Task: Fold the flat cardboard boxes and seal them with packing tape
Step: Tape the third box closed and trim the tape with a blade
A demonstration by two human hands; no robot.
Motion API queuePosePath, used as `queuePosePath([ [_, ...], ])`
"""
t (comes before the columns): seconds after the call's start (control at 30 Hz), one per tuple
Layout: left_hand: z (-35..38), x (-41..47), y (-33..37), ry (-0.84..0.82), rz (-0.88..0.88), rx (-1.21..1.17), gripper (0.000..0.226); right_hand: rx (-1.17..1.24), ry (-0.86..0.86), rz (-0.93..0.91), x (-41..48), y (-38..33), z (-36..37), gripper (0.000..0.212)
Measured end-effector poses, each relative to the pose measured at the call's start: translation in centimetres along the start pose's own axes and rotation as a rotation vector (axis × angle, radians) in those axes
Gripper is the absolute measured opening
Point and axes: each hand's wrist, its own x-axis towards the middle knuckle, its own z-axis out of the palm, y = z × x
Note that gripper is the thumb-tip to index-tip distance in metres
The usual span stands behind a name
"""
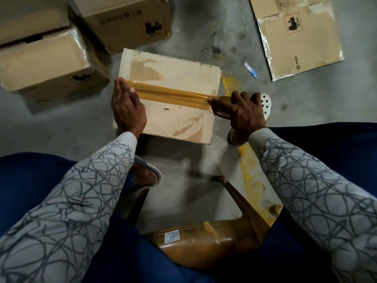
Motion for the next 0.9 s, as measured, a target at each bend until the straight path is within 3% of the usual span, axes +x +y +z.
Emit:
queuePosePath([
  [0.1, 0.2, 0.0, -0.1, -0.013, 0.025, 0.041, 0.058, 0.024, -0.039, 0.052, -0.4, -0.5, 0.3, 0.100],
  [0.2, 0.0, -0.4, 0.4, -0.064, 0.073, 0.204, 0.071, 0.118, -0.036, 0.100, -0.4, -1.2, 0.7, 0.108],
  [0.3, 0.3, -2.1, 2.2, -0.180, 0.250, 0.316, 0.082, 0.218, -0.084, 0.097, -0.4, -1.1, 1.0, 0.106],
  [0.57, 3.5, -10.0, 9.6, -0.499, 0.553, 0.233, 0.085, 0.331, -0.050, 0.064, 0.9, -0.5, 2.2, 0.100],
  [0.67, 4.4, -12.4, 12.8, -0.564, 0.592, 0.208, 0.085, 0.355, -0.059, 0.082, 0.3, -0.1, 2.0, 0.097],
  [0.8, 5.6, -14.6, 15.7, -0.659, 0.683, 0.368, 0.092, 0.352, -0.068, 0.035, -0.9, 1.4, 2.0, 0.087],
  [0.9, 5.9, -15.7, 16.7, -0.630, 0.675, 0.512, 0.098, 0.322, -0.090, 0.027, -1.1, 2.4, 2.8, 0.084],
])
